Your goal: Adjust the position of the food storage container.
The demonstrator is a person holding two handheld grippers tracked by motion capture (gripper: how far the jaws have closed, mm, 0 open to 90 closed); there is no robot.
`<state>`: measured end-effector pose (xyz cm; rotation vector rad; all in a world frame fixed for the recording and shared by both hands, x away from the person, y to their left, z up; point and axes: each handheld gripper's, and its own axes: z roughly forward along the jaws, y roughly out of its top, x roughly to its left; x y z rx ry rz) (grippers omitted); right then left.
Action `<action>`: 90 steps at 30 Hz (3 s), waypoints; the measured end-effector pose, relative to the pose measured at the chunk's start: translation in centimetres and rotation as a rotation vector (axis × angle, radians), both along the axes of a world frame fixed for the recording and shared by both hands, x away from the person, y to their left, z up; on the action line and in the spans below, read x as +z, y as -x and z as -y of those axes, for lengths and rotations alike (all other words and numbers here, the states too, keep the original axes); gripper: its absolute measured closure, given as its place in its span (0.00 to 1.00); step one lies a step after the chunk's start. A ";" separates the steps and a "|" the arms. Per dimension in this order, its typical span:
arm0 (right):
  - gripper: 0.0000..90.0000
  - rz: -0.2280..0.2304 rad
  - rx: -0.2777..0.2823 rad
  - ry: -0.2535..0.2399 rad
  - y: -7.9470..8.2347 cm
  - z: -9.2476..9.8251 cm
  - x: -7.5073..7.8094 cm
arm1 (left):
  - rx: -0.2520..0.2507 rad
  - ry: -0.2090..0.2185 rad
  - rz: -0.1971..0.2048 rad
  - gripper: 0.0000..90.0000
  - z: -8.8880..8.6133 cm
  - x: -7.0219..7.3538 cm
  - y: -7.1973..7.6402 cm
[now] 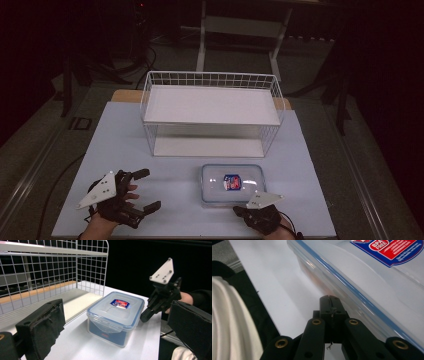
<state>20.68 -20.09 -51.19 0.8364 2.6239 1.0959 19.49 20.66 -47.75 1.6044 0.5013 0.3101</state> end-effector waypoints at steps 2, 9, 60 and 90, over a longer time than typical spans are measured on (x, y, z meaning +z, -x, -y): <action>1.00 0.001 0.000 0.005 -0.4 -0.2 -0.2 | 0.000 0.000 0.000 0.01 0.0 0.0 0.0; 1.00 0.011 -0.001 0.001 -1.5 -0.8 -0.3 | -0.001 -0.004 0.000 0.01 0.1 0.0 0.0; 1.00 0.035 -0.303 -0.070 -7.4 5.2 -0.8 | -0.025 -0.021 -0.014 0.01 0.4 -0.4 -0.2; 0.99 0.062 -0.248 -0.096 -8.2 2.7 0.0 | -0.026 -0.023 -0.052 0.01 0.8 -0.4 -0.6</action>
